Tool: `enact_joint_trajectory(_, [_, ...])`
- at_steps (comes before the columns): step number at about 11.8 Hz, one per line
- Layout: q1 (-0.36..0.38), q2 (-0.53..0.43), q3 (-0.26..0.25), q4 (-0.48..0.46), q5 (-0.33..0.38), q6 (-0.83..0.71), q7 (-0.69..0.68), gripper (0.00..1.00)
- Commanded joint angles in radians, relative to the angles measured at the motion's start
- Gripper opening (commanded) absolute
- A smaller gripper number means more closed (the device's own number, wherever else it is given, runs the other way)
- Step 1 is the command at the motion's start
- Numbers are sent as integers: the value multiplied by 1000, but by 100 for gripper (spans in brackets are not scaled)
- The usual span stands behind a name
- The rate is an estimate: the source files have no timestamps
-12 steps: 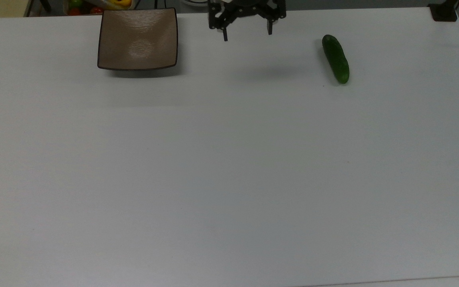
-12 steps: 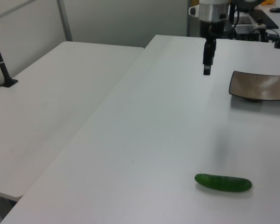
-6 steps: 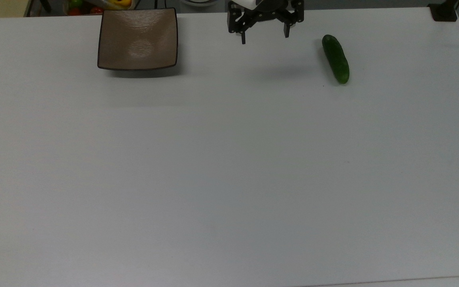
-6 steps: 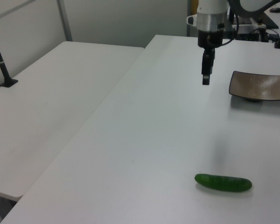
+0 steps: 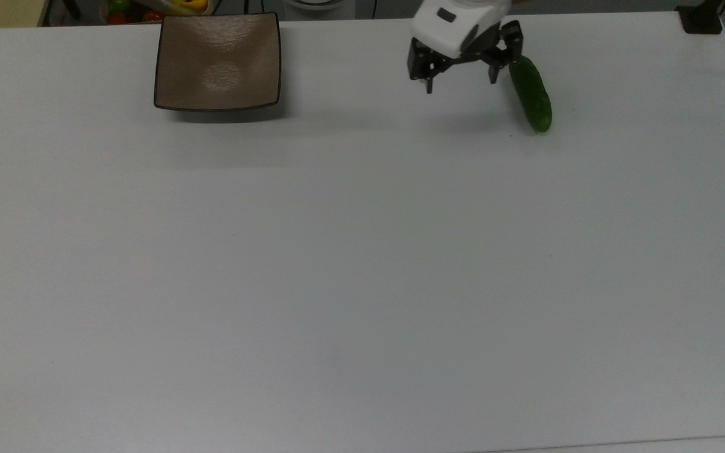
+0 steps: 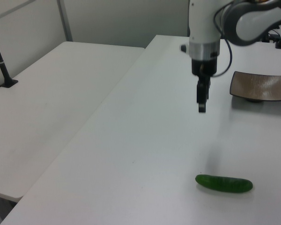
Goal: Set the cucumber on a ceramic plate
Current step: 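Move the open gripper over to the green cucumber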
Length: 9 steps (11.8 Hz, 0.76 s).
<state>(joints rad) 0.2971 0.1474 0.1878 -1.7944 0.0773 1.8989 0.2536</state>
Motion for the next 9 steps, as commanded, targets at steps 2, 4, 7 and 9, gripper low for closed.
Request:
enact_joint_trajectory(2, [19, 17, 91, -17, 12, 20, 53, 100])
enact_joint_trajectory(4, [68, 37, 116, -23, 12, 20, 88, 100])
enact_joint_trajectory(7, [111, 98, 159, -25, -7, 37, 141, 100])
enact_joint_trajectory(9, [143, 161, 162, -23, -62, 92, 200, 100])
